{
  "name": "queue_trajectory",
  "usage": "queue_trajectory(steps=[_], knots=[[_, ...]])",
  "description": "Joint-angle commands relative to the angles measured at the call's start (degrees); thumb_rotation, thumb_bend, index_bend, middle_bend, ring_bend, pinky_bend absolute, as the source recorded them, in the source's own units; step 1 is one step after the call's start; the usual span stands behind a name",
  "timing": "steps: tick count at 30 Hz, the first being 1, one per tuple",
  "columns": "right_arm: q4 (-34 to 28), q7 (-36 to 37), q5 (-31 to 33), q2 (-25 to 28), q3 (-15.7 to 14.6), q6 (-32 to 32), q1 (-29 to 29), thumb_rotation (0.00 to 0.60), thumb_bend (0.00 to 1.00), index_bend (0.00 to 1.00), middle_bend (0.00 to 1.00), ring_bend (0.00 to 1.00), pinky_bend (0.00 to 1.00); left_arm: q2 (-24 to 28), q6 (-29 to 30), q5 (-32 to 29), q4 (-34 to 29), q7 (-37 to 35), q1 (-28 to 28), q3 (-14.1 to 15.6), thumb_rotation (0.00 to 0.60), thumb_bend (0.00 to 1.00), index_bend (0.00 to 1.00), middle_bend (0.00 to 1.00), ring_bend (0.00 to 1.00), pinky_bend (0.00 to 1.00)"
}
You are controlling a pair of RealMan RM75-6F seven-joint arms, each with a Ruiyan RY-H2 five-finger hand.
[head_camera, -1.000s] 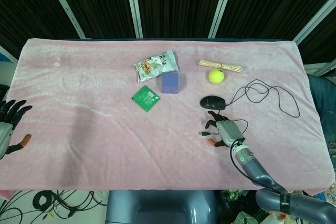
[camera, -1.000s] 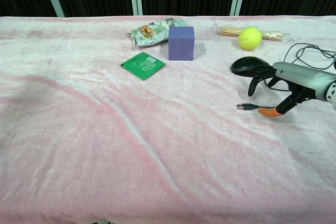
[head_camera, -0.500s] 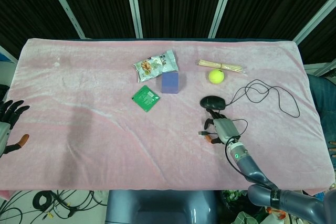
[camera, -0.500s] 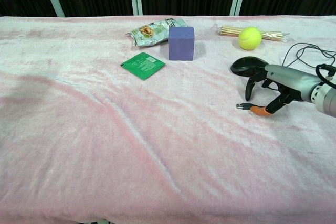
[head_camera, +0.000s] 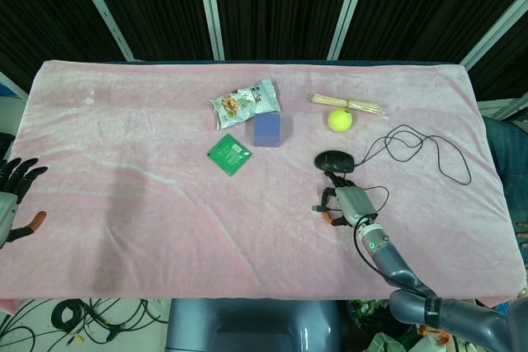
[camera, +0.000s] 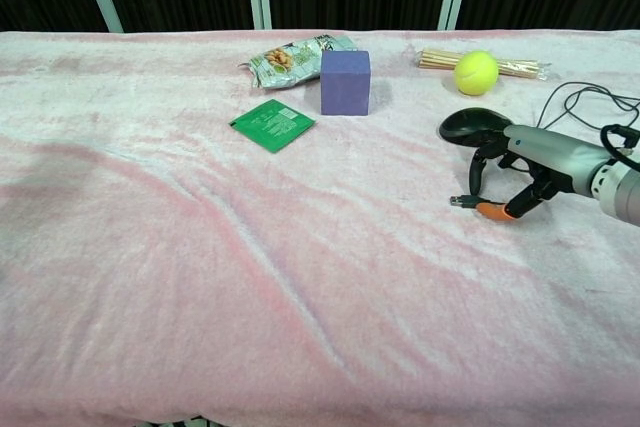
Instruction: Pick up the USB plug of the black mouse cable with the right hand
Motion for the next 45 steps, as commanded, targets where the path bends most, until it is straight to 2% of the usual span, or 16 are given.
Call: queue_trajectory(steps=[1,7,14,23,26,35,40,45], knots=[[0.26,0.14,0.03,-0.14,-0.18,-0.32,0.09,0.6,0.3,0.54,0.06,0.12,0.17,-0.06,0.06,0.14,-0.06,0.13,0.03,0.0,0.6,0.31,0.15,0.07,0.0,0.0],[0.84,0.15,0.36,-0.52,-0.28,-0.8,0.44,0.6,0.31,0.55,0.06,0.12,0.17,-0.12,0.21,0.18,-0.08,0.03,0.13,-0.15,0.6,0.31,0.15,0.06,0.0,0.0],[0.68,0.11,0.51,-0.53,-0.51,-1.09,0.63,0.6,0.36,0.59,0.06,0.12,0.17,-0.1,0.39,0.29,0.1,-0.54,0.26,-0.29,0.6,0.31,0.15,0.06,0.0,0.0],[-2.6,6.72,-3.15,1.3,1.29,2.61,-1.19,0.6,0.39,0.6,0.06,0.12,0.17,-0.07,0.57,0.16,0.28,-0.97,0.41,-0.48,0.6,0.31,0.15,0.06,0.0,0.0],[-5.31,12.35,-6.11,3.15,2.16,5.47,-3.05,0.6,0.39,0.6,0.06,0.12,0.17,-0.08,0.72,0.11,0.3,-0.98,0.49,-0.54,0.6,0.31,0.15,0.06,0.0,0.0],[-9.47,27.37,-18.24,9.46,1.56,15.63,-7.97,0.6,0.39,0.6,0.06,0.12,0.17,-0.15,1.06,0.29,-0.29,-0.97,0.67,-0.6,0.6,0.31,0.15,0.06,0.0,0.0],[-12.28,31.86,-23.99,13.59,1.23,22.33,-10.21,0.6,0.39,0.61,0.06,0.12,0.17,-0.56,1.17,0.1,-0.69,-0.18,0.47,-1.01,0.6,0.31,0.15,0.06,0.0,0.0],[-15.91,32.85,-29.74,16.72,-0.33,28.43,-12.17,0.6,0.39,0.61,0.06,0.12,0.17,-0.85,0.62,-0.32,-0.52,0.58,0.28,-1.11,0.6,0.31,0.15,0.06,0.0,0.0]])
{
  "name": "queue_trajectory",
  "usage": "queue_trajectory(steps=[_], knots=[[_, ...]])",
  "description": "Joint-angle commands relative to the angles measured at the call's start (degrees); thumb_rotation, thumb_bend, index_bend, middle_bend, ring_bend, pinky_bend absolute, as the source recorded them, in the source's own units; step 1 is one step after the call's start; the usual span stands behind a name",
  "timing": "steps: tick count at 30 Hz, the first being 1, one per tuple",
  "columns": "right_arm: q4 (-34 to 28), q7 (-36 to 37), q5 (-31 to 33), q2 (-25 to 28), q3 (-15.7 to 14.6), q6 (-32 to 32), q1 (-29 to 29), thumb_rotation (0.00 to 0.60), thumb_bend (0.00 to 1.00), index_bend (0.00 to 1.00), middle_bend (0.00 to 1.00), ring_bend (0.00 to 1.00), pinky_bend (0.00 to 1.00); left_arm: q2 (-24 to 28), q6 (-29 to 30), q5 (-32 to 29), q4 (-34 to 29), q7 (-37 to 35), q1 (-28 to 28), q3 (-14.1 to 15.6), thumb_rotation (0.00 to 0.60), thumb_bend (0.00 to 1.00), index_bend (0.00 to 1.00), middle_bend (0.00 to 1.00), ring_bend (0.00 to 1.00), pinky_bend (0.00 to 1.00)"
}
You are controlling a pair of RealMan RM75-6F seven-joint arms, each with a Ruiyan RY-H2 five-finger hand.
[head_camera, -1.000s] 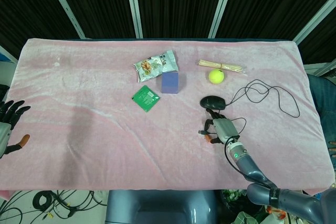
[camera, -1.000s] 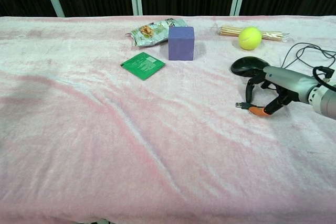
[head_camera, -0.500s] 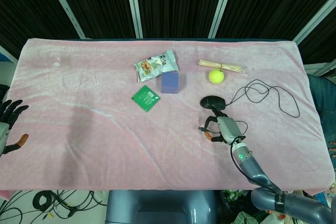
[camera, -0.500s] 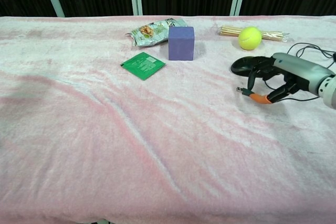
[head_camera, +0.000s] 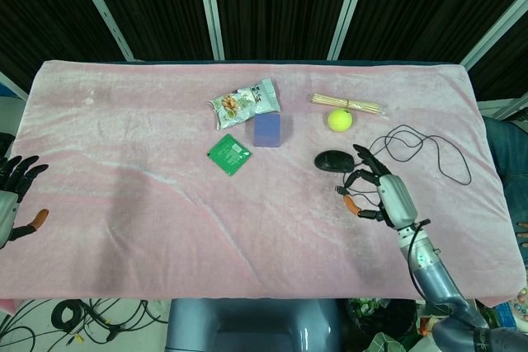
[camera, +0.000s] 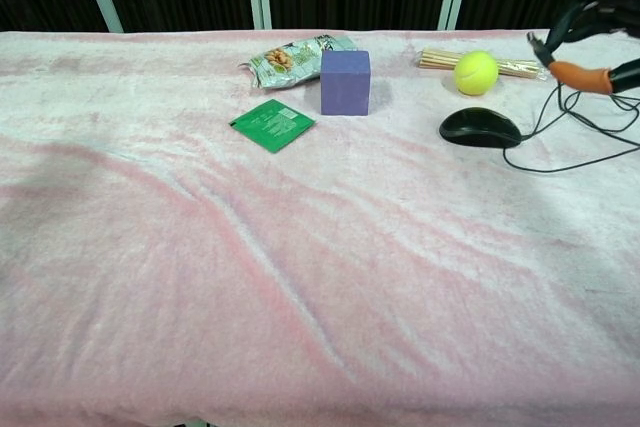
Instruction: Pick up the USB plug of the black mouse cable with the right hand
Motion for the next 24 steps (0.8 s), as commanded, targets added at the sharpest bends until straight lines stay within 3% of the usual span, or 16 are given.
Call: queue_trajectory(steps=[1,12,24], knots=[[-3.33,0.92,-4.62,2.64,-1.69,4.7,-2.1,0.6,0.39,0.61,0.06,0.12,0.17,-0.03,-0.02,-0.14,0.09,0.09,0.0,-0.06,0.6,0.31,0.15,0.06,0.0,0.0],[-5.01,-0.5,-15.97,2.28,-7.79,15.29,-6.22,0.6,0.39,0.61,0.06,0.12,0.17,-0.11,-0.25,-1.36,0.47,-0.48,0.01,-0.72,0.6,0.31,0.15,0.06,0.0,0.0],[-5.58,-4.45,-20.16,0.95,-10.96,20.23,-9.1,0.6,0.39,0.62,0.06,0.12,0.17,-0.41,-1.07,-1.73,0.53,0.48,-0.25,-0.69,0.6,0.31,0.15,0.06,0.0,0.0]])
